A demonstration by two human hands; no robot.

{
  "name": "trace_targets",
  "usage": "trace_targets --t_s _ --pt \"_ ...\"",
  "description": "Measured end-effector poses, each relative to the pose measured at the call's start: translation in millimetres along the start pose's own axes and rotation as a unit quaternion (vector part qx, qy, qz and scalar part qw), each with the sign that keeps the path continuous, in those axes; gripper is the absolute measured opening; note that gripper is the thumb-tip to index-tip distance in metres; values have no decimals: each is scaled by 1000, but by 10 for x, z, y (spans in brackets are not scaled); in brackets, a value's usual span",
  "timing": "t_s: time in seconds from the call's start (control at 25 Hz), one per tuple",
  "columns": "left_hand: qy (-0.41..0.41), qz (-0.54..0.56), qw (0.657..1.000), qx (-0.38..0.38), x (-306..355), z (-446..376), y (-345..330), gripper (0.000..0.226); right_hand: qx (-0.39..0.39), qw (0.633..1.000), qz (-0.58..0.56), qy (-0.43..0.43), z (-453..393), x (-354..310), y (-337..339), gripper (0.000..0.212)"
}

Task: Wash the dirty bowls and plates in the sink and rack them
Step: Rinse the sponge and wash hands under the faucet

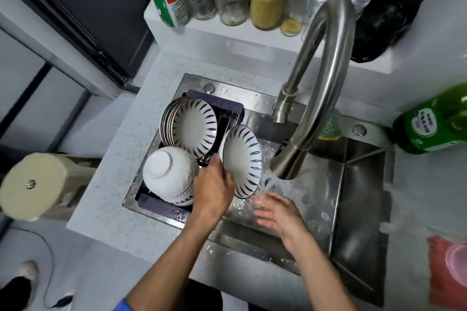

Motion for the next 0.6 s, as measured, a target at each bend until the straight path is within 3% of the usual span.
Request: trace_targets --t_s 0.16,0.28,0.36,0.44,0.52,0.6 --pt "-78 -136 988 -1 278 -412 621 18 7 999 -2 48 99 -265 19 15" --pt "-51 -218 973 -59 185 -902 756 30 21 997 22 68 178 -339 95 11" --pt "-24 -247 962 -113 16 -1140 619 46 89 992 4 91 178 -428 319 8" --pt "-9 -253 957 -143 -158 -1244 457 55 179 975 -6 133 129 -631 632 19" --pt "-1 -243 961 -133 -305 -1300 362 53 295 933 56 200 136 -1019 963 27" --pt "-1 -242 964 -111 -418 -1307 374 44 395 866 160 261 151 -1495 1164 43"
Point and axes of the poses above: each hand's wrist, its own z-axis away from the middle knuckle, its own y-axis out of the back of the hand, x = y × z, the point moved 8 cm from there along -z, towards the middle knuckle, and after that the axes turned 12 degrees about -y, right-handed, at the moved point
